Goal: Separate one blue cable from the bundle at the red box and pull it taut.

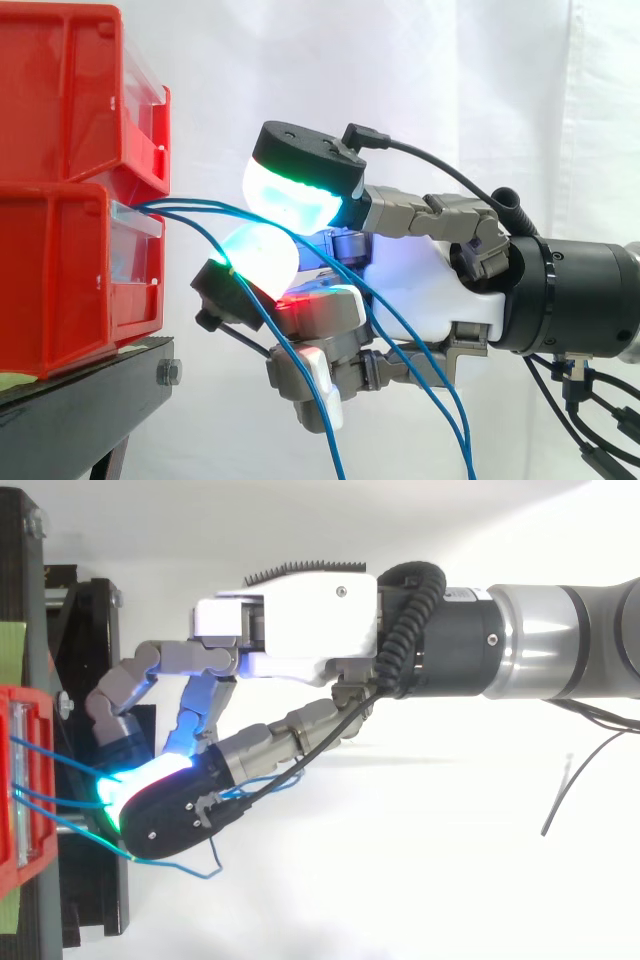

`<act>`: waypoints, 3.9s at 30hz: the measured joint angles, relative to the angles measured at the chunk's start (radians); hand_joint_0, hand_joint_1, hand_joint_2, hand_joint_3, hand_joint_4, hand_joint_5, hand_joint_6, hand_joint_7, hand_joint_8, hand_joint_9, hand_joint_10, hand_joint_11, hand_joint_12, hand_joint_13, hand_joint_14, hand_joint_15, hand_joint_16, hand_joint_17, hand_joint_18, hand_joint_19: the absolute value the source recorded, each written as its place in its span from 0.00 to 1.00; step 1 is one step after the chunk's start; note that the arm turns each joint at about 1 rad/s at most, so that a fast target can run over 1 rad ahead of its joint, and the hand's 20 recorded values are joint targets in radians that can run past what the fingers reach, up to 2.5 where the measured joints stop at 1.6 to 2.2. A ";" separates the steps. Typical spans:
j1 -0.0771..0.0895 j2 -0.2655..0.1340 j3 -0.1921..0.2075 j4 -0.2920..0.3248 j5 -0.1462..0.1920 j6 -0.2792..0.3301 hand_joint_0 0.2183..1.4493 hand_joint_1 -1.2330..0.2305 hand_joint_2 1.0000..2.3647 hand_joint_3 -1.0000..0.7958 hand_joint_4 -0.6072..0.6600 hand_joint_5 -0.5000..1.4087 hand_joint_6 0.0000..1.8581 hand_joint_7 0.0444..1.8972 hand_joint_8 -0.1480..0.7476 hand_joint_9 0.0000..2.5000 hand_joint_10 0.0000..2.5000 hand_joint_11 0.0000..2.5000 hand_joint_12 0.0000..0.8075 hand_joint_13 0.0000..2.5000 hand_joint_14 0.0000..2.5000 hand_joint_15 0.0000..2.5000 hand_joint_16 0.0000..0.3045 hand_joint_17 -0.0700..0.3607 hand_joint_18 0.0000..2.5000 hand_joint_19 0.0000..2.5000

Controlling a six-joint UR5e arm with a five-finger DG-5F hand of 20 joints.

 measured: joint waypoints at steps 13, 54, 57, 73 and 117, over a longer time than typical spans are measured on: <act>0.000 0.000 0.000 0.000 0.000 0.000 0.41 0.23 0.00 0.31 0.56 0.16 0.47 0.58 0.44 0.41 0.01 0.54 0.43 0.39 0.01 0.34 0.17 0.43 0.33 0.34; 0.002 0.000 0.000 -0.002 0.000 0.001 0.30 0.33 0.01 0.51 0.56 0.17 0.47 0.61 0.49 0.44 0.01 0.52 0.47 0.42 0.01 0.34 0.19 0.46 0.36 0.36; 0.002 0.000 0.000 -0.002 0.000 0.001 0.31 0.32 0.01 0.45 0.58 0.16 0.46 0.59 0.47 0.43 0.01 0.53 0.46 0.41 0.01 0.35 0.18 0.45 0.34 0.36; 0.002 0.000 0.003 -0.001 0.000 -0.014 0.31 0.51 0.01 0.41 0.57 0.17 0.45 0.59 0.46 0.45 0.01 0.53 0.44 0.42 0.01 0.35 0.17 0.44 0.34 0.37; 0.003 0.001 0.006 0.003 0.003 -0.060 0.36 0.29 0.02 0.43 0.51 0.15 0.47 0.59 0.44 0.43 0.01 0.53 0.42 0.41 0.01 0.34 0.17 0.43 0.34 0.35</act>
